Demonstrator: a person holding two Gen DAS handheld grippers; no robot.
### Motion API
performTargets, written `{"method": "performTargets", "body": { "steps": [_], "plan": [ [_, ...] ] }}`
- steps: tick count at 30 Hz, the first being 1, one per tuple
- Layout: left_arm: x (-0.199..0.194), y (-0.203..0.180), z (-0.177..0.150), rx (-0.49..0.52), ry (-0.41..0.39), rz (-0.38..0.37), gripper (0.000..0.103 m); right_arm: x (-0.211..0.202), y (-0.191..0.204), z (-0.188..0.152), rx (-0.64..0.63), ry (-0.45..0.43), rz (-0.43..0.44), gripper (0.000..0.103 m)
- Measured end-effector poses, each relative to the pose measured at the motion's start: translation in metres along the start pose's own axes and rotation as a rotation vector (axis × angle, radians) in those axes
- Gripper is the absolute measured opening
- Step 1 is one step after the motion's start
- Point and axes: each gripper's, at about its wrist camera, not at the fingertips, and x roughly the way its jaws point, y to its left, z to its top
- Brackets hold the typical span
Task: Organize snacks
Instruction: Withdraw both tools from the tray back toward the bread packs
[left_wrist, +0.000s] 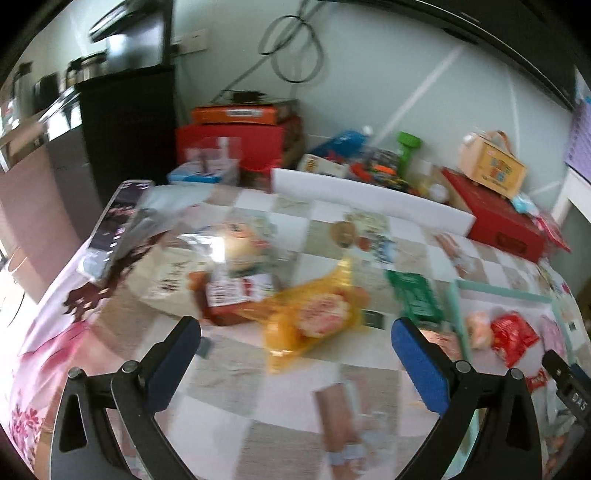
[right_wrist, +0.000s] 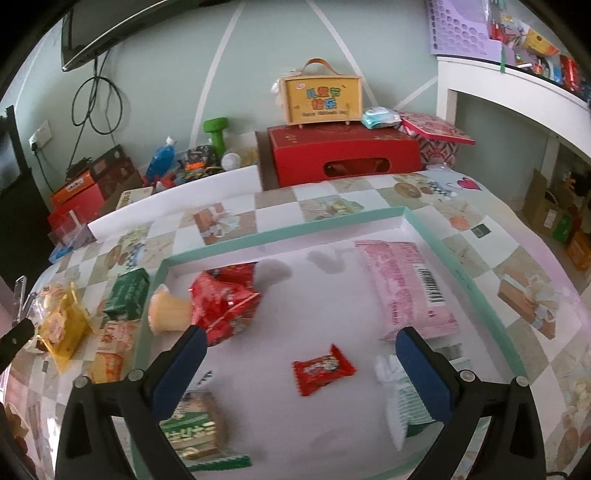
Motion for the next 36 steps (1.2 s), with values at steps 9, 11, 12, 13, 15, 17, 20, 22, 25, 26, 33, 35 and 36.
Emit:
{"method": "performTargets", "body": {
  "steps": [9,11,12,13,15,17,20,22,25,26,33,35,36],
  "plan": [
    [0.004,0.052,0.002,-0.137,-0.005,0.036,0.103,-0.006,0.025,0.001,-0.042,-0.030,0.018,0.103],
    [0.006,0.059,0.003,-0.163,-0.008,0.035,0.103,-0.009,0.033,0.003,-0.040,-0.040,0.039,0.103],
    [0.007,0.063,0.004,-0.177,-0.008,0.032,0.103,-0.011,0.038,0.004,-0.042,-0.042,0.051,0.103],
    [0.008,0.067,0.005,-0.190,-0.008,0.029,0.103,-0.011,0.041,0.006,-0.045,-0.044,0.059,0.103],
    [0.011,0.073,0.006,-0.209,-0.007,0.030,0.103,-0.013,0.052,0.008,-0.063,-0.050,0.084,0.103],
    [0.013,0.078,0.007,-0.225,-0.010,0.038,0.103,-0.013,0.067,0.010,-0.092,-0.053,0.108,0.103],
    [0.017,0.083,0.009,-0.235,-0.004,0.048,0.103,-0.012,0.087,0.013,-0.129,-0.048,0.135,0.103],
    [0.020,0.083,0.011,-0.232,-0.004,0.049,0.103,-0.010,0.098,0.014,-0.144,-0.043,0.156,0.103],
    [0.023,0.082,0.015,-0.236,-0.014,0.037,0.103,-0.006,0.115,0.018,-0.166,-0.027,0.182,0.103],
    [0.024,0.081,0.017,-0.238,-0.017,0.030,0.103,-0.003,0.121,0.019,-0.177,-0.019,0.189,0.103],
    [0.038,0.062,0.032,-0.197,-0.009,0.002,0.103,0.010,0.141,0.016,-0.210,0.030,0.248,0.103],
    [0.043,0.055,0.040,-0.183,-0.010,-0.008,0.103,0.013,0.144,0.015,-0.217,0.043,0.255,0.103],
    [0.044,0.052,0.044,-0.172,-0.018,-0.009,0.103,0.015,0.145,0.014,-0.221,0.050,0.259,0.103]
  ]
}}
